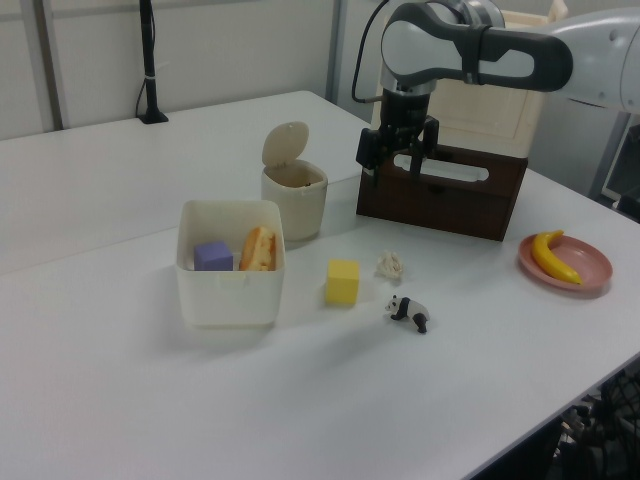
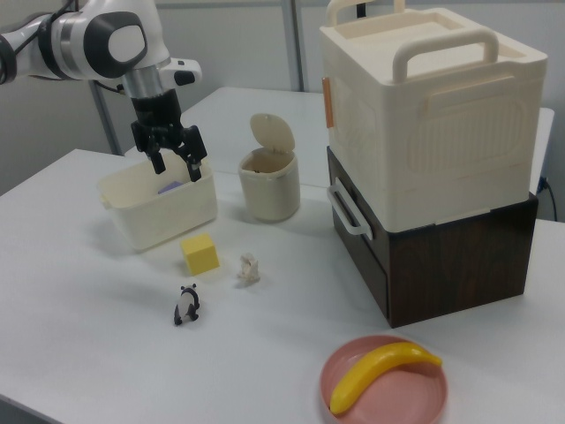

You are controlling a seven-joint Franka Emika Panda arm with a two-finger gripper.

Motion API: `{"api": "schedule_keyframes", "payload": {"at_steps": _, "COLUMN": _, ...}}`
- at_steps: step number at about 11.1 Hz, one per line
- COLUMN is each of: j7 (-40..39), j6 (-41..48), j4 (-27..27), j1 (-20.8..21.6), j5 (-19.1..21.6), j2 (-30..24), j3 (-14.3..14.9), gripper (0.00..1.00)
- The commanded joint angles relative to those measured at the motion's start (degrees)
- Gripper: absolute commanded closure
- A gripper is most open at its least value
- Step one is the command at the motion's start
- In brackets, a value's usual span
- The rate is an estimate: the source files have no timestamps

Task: Open the trash can
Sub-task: 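Lift the gripper away from the opened trash can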

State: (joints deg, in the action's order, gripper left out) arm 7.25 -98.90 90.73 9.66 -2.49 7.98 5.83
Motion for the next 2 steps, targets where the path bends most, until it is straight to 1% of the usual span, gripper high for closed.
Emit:
{"api": "schedule_keyframes", "payload": {"at_steps": 1, "j7": -1.01, "j6": 1.43, "j4": 1.38, "j1": 0.01, "j5": 1.79, "j2": -0.60, "j3": 0.41, "gripper": 0.00}}
{"api": "schedule_keyframes", "payload": {"at_steps": 2, "j7": -1.01, "j6": 1.43, "j4": 1.38, "j1": 0.01, "j5": 2.31, "j2": -0.59, "j3": 0.41, "gripper": 0.00}}
